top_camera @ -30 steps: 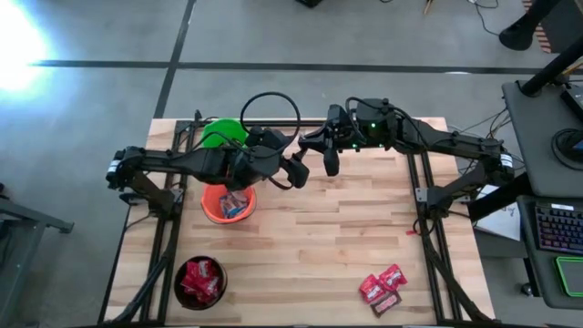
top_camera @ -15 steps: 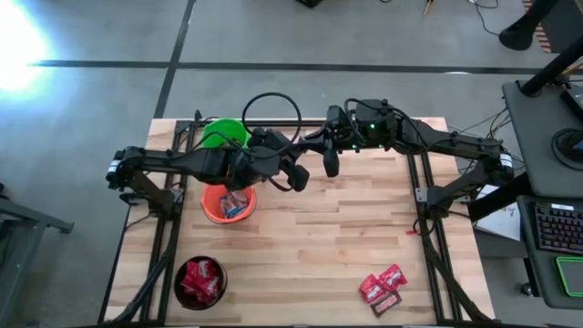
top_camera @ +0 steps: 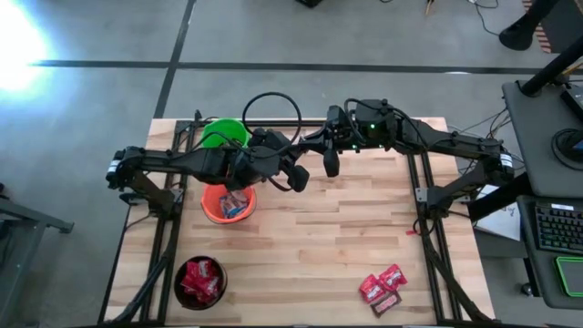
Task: Organize candy in baskets
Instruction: Put the brown chocolate into the green bucket
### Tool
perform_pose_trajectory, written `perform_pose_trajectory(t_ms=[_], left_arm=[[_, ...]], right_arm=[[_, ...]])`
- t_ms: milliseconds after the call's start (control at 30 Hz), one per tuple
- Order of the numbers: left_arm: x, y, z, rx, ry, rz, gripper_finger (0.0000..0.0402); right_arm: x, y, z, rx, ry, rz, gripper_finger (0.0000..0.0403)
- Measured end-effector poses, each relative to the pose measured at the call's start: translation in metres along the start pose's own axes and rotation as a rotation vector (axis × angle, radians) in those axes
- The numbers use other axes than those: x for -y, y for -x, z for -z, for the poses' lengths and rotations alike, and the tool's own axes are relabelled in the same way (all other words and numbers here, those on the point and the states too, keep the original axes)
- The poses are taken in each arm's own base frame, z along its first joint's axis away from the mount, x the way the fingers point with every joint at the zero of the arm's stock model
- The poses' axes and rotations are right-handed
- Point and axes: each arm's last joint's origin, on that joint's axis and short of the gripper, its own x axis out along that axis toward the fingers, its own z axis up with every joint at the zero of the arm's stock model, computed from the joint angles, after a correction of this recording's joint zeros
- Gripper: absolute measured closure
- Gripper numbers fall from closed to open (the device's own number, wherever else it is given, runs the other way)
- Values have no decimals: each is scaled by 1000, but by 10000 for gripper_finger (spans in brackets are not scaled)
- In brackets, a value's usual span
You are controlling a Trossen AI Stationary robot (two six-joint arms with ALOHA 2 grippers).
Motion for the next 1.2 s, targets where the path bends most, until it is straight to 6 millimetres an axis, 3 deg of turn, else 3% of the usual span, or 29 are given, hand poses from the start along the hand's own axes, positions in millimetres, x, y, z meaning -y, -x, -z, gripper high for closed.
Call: perform_pose_trajectory(t_ms=[200, 467, 633, 1200], left_arm=[[0, 0, 0, 0, 0, 1, 401], [-1, 0, 0, 0, 0, -3, 401], [-1, 0, 0, 1, 0, -4, 401], [-31, 20, -13, -9, -43, -115, 401]], right_arm=[[0, 0, 0, -3, 0, 1, 371], [0, 0, 1, -1, -1, 32, 262], [2, 0, 1, 0, 3, 84, 217], [6, 1, 10, -86, 40, 174, 202]])
